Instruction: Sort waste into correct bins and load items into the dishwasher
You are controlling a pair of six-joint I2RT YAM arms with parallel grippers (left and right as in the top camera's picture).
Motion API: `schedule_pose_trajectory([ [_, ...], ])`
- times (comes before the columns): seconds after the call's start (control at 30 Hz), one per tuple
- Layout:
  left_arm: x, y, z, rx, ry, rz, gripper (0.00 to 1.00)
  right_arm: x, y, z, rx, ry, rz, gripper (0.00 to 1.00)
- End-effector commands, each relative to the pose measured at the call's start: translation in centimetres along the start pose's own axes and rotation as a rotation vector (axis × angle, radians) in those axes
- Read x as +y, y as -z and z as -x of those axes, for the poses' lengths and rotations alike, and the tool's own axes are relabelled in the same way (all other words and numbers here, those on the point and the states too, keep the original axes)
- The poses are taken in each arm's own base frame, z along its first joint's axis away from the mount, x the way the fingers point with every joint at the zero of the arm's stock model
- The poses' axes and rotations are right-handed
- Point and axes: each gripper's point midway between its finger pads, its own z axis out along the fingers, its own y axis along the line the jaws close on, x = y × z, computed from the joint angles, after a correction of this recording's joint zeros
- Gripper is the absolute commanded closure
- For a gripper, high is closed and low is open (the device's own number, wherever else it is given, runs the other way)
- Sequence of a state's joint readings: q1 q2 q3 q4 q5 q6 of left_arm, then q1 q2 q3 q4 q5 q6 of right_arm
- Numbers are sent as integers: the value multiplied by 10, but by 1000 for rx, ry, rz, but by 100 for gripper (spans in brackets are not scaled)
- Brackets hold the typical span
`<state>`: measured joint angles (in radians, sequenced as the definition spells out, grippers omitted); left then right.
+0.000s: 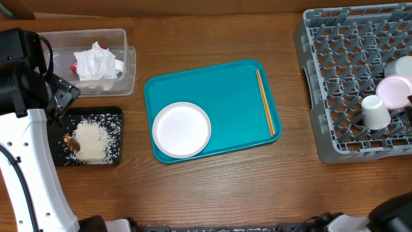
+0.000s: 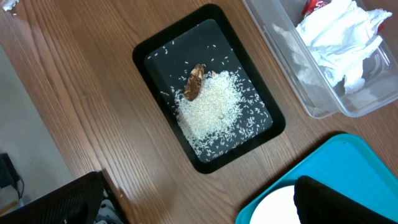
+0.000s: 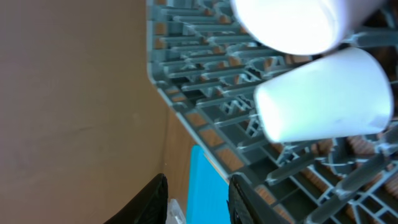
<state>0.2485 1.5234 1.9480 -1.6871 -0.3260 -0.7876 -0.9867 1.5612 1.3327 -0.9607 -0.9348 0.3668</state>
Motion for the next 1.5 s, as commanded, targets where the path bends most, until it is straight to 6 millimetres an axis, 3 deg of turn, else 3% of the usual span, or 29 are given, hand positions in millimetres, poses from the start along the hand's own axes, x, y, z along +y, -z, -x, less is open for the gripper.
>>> schedule_pose_trajectory([
  [0.0,2,-1,1,-6,22,13,0,28,21,-9,-63,73,27,66],
  [0.03,2,-1,1,-6,22,13,0,35,25,-9,-84,102,30,65],
  [0.1,2,-1,1,-6,22,13,0,43,29,-7,-134,163,10,49],
  [0.13,2,-1,1,-6,22,13,0,45,28,-6,-153,190,-9,49],
  [0.2,2,-1,1,-6,22,13,0,44,20,-4,-175,225,-67,60],
  [0.27,2,-1,1,-6,22,13,0,34,5,-4,-184,242,-166,79],
  [0.37,2,-1,1,-6,22,13,0,24,-27,-8,-168,273,-286,93],
  [0.5,2,-1,1,-6,22,13,0,18,-76,-22,-99,343,-357,96],
  [0.6,2,-1,1,-6,22,13,0,-2,-93,-22,-133,306,-490,96],
  [0.73,2,-1,1,-6,22,13,0,-19,-99,-18,-170,291,-598,96],
  [0.9,2,-1,1,-6,22,13,0,-42,-86,-6,-254,238,-736,96],
  [1.23,2,-1,1,-6,22,13,0,-48,-79,-2,-292,215,-778,96],
  [1.37,2,-1,1,-6,22,13,0,-33,-96,-11,-200,274,-664,96],
  [1.47,2,-1,1,-6,22,13,0,-33,-98,-14,-185,275,-660,96],
])
